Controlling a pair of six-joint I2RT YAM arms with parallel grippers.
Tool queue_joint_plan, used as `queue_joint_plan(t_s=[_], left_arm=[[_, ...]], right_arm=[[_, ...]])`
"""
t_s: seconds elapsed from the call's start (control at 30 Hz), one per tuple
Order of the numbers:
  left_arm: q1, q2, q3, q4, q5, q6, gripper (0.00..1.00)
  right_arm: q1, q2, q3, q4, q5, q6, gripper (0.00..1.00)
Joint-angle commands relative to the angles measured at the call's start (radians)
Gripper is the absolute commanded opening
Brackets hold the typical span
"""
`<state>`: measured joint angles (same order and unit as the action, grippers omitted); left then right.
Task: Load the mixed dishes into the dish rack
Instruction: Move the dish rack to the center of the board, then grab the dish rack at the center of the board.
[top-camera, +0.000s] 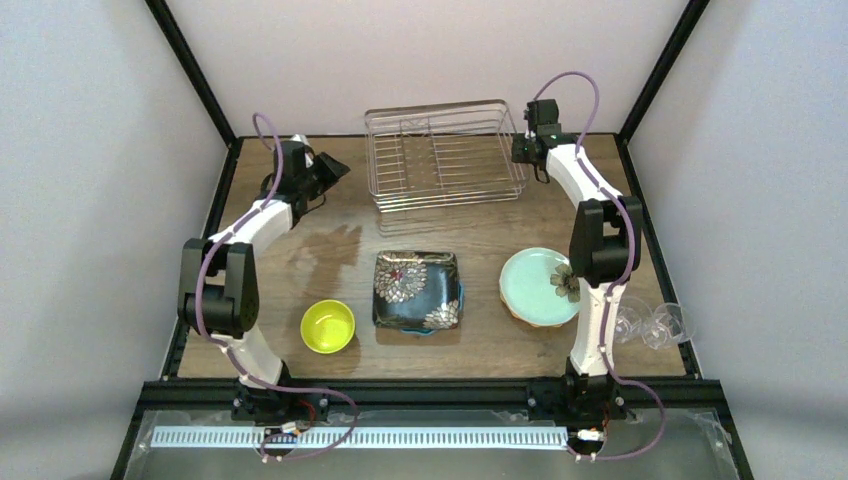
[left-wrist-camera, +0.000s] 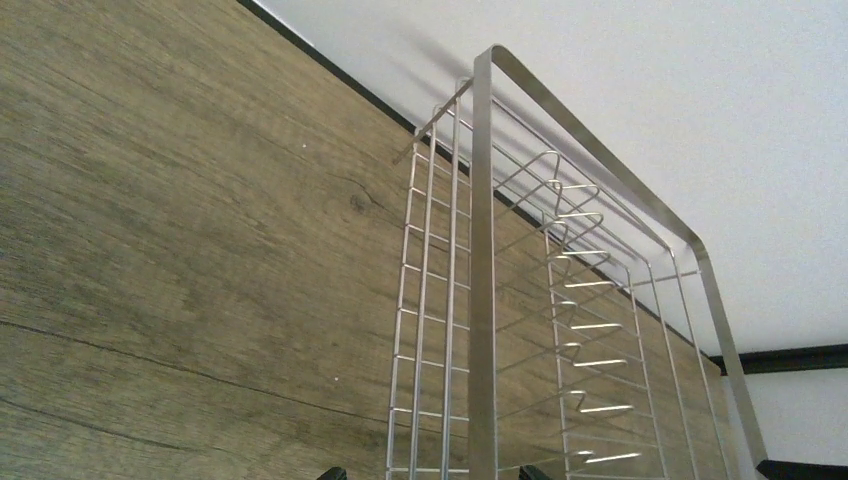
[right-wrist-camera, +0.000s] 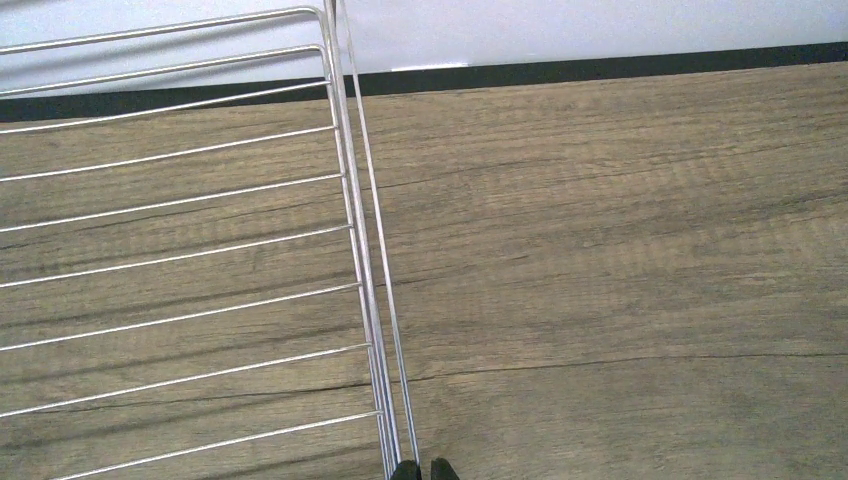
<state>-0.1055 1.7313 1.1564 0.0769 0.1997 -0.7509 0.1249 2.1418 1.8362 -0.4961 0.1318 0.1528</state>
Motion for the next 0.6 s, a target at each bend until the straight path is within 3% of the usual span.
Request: queue_joint_plan(t_s=[0.0,0.13,0.2,0.57], left_arm=[[-0.002,-0.016,0.003,-0.015,-0.018,0.026,1.00],[-0.003,0.019,0.035,-0.026,-0.021,0.030,1.00],[-0.002,0.037,0.053,-0.023,-0.015,0.027,1.00],[-0.002,0.204,0.214,0.038,0.080,-0.020,1.00]], right_arm=[[-0.003,-0.042,0.010,0.001,0.040,-0.001,0.08],[-0.004,-0.020,0.015,0.000,0.031,-0.007,0.30],[-0.005,-0.006,0.020,0.002,0.027,-0.008,0.35],[-0.004,0.121,0.155,-0.029,-0.017,-0.015,0.37]])
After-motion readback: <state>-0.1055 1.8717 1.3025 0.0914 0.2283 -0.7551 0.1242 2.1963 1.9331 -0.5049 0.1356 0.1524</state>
